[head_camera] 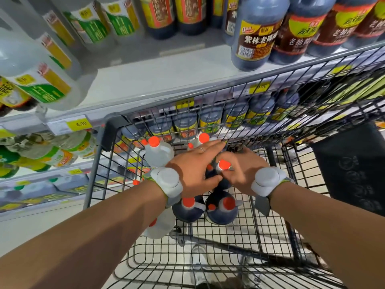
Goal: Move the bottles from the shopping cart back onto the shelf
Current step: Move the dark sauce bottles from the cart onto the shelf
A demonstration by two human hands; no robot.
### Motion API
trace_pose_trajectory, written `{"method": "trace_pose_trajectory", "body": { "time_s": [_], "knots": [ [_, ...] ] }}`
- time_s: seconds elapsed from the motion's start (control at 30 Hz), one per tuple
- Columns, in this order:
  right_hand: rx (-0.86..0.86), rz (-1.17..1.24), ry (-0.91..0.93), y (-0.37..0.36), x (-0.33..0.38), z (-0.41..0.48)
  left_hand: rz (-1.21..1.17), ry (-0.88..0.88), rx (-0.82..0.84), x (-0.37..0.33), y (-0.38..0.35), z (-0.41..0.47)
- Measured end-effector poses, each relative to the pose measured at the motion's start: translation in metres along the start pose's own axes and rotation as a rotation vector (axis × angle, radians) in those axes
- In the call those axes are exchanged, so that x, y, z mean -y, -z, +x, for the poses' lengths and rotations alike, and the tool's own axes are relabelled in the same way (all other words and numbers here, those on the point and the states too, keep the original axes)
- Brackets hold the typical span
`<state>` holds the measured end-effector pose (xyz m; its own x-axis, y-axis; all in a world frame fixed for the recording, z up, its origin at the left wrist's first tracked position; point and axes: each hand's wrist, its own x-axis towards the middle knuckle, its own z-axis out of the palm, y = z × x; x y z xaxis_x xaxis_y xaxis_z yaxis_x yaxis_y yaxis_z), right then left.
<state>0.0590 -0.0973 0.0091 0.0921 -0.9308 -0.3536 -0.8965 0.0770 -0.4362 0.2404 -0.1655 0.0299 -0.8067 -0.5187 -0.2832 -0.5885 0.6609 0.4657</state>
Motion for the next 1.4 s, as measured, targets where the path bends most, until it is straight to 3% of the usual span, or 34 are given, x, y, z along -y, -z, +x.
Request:
{"method": "trace_pose_trajectory", "body": {
  "time_s": [0.13,0.5,0.7,0.83,1.17,1.4],
  "knots": [
    [-0.019,0.068,-0.084,0.022,0.006,-0.001,-0.082,0.059,-0.006,-0.004,0.006,0.002],
    [-0.299,0.322,0.033,0.082,0.013,0.002,-0.606,0.210,-0.164,0.003,0.015,0.016],
    [-0.395,0.746,0.159,0.106,0.022,0.005,-0.699,0.215,-0.121,0.000,0.024,0.014],
    [-0.426,0.879,0.221,0.130,0.032,0.004,-0.742,0.191,-0.154,-0.005,0.041,0.017],
    [-0.297,0.783,0.134,0.149,0.035,0.013,-0.845,0.183,-0.291,-0.012,0.073,0.017],
    [-0.175,1.085,0.203,0.136,0.029,0.018,-0.929,0.136,-0.401,-0.012,0.115,0.024]
  ]
}}
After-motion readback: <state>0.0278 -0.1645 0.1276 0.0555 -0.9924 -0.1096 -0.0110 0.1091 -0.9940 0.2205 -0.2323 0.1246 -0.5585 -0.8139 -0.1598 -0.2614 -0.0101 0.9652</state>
